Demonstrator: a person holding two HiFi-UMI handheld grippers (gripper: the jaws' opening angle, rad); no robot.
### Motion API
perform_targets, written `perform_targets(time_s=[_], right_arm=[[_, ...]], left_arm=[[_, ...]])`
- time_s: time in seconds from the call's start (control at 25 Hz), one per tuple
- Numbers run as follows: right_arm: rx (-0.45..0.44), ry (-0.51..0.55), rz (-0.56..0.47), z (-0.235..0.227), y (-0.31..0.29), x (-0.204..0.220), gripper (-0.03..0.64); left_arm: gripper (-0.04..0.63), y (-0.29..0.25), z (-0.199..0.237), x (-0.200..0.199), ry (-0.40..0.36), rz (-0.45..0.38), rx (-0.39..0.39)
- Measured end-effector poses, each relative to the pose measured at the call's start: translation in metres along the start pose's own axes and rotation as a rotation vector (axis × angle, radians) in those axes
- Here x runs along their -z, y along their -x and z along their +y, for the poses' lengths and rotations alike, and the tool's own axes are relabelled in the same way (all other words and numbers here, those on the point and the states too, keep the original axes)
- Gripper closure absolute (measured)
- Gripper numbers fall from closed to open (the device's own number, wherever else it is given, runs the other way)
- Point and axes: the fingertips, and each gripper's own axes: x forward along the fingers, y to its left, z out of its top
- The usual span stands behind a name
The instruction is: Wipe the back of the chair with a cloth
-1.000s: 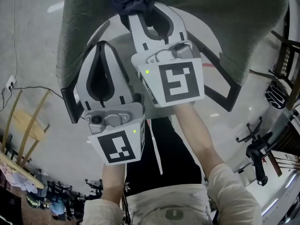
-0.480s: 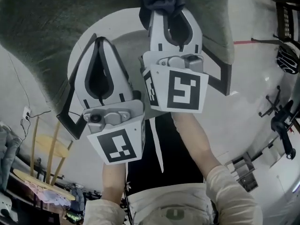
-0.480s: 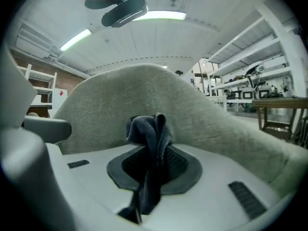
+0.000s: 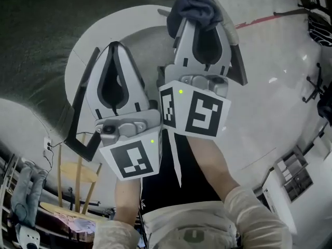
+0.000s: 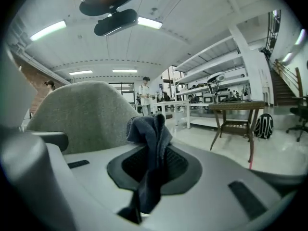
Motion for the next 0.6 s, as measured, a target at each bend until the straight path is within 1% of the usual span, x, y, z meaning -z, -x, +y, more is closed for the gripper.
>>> perform_targets(time_s=[0.12,0.28,0.6], right_arm=[[0.051,-0.001,0.01,-0.016,0.011,0.003,0.557],[0.085,0.009,0.014,-0.032,0.022,0.004,0.557],[0.138,-0.02,0.034,-0.047,0.04,0.007,0.557]], left_arm=[[0.58,-0.002,-0.012,0.003,-0.008,0.012,0.039],[0.58,-0.006,-0.023,0.002,-0.02,0.011,0.078],[0.58,-0.006,-0.03,0.007,-0.013,0.012,0.092]])
